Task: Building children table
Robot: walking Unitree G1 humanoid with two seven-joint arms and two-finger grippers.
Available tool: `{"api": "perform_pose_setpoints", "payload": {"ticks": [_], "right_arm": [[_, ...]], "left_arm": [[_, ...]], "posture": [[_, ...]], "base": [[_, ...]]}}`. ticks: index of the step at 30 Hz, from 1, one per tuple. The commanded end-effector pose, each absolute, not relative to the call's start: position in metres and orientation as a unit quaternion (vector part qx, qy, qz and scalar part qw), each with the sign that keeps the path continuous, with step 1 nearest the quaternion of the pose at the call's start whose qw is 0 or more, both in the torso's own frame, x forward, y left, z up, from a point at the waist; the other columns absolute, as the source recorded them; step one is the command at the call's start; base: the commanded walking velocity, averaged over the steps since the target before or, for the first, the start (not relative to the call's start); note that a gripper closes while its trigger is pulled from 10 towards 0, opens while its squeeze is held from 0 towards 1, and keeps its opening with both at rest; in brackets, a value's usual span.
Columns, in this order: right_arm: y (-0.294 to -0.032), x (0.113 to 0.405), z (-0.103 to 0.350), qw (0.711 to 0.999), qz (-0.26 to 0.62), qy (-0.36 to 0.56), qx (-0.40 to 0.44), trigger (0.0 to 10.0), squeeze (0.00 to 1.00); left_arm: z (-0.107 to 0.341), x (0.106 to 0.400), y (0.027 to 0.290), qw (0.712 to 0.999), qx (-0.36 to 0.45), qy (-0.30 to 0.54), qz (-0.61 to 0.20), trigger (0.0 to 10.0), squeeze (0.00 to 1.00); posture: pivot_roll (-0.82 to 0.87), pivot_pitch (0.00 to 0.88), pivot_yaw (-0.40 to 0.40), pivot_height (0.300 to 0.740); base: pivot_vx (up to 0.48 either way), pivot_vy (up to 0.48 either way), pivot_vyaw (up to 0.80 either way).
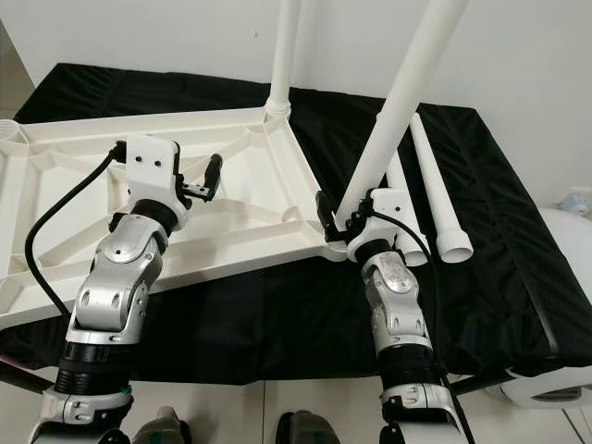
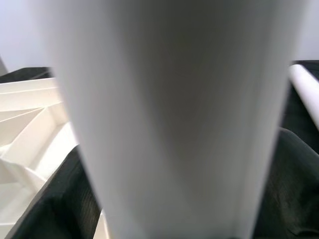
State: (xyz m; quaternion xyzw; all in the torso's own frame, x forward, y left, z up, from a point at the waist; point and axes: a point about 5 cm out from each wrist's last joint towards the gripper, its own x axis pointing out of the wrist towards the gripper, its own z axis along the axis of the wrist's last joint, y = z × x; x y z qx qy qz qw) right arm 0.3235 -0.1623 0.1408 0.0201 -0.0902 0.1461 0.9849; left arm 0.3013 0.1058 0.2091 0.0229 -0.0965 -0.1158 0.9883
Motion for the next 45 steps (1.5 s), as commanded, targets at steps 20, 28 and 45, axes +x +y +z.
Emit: {"api": "perform_pose_setpoints", "payload": {"ticks": [20, 28, 45], "right_arm": [[-0.156, 0.374, 0.161, 0.976, 0.195, -0.095, 0.006, 10.0, 0.0], [-0.153, 0.38, 0.164, 0.978, 0.187, -0.092, 0.004, 10.0, 0.0], [-0.181, 0.35, 0.152, 0.981, 0.122, -0.153, 0.01, 10.0, 0.0]], "left_arm": [[0.211, 0.273, 0.102, 0.989, -0.013, -0.076, -0.123, 10.0, 0.0], [0.211, 0.272, 0.099, 0.988, -0.009, -0.071, -0.136, 10.0, 0.0], [0.21, 0.279, 0.09, 0.967, 0.042, -0.066, -0.243, 10.0, 0.0]], "posture": [[0.12, 0.142, -0.131, 0.74], [0.12, 0.139, -0.125, 0.74], [0.07, 0.099, -0.102, 0.74]], "base": [[0.0, 0.0, 0.0], [0.0, 0.0, 0.0], [0.0, 0.0, 0.0]]}}
